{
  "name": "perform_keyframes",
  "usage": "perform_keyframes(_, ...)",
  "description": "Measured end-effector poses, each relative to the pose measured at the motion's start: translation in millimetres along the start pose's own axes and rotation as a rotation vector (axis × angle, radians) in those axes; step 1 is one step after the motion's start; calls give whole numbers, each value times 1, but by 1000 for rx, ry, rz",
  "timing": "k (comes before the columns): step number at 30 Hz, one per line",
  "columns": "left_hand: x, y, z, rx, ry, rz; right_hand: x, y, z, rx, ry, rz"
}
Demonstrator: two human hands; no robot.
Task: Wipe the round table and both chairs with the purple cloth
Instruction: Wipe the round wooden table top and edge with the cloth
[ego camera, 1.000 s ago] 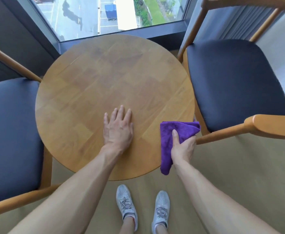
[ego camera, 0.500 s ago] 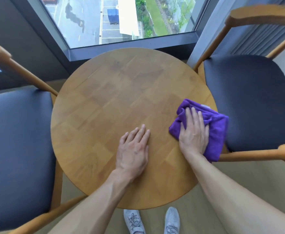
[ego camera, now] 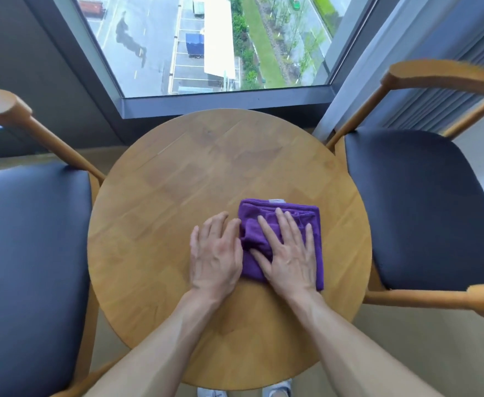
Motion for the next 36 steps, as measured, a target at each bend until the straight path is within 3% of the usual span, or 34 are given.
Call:
perform_keyframes(7, -17, -41, 10, -107, -141, -45, 109, -75, -19, 28, 28, 267)
perform_keyframes(12, -42, -58, 8, -107, -200, -172, 108, -154, -22, 49, 3, 301)
perform_keyframes(19, -52, -86, -5, -31, -117, -320, -1, -240, -12, -4, -28, 5)
perform_keyframes(26, -53, -153, -37, 116, -69, -386, -111, -187, 0, -68, -68, -516)
perform_keyframes(32, -11, -188, -32, 141, -120, -226, -94, -141, 2, -83, -67, -651)
perform_keyframes(36, 16, -191, -16, 130, -96, -132, -35, -135, -2, -26, -43, -583)
Point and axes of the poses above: each hand's wrist, its own y-axis away from the middle knuckle, its own z-axis out of the palm, x = y × z, the point moved 8 cm from there along -y, towards the middle knuckle, and after that the axes turned 2 degrees about -y, right-handed, at the moved point
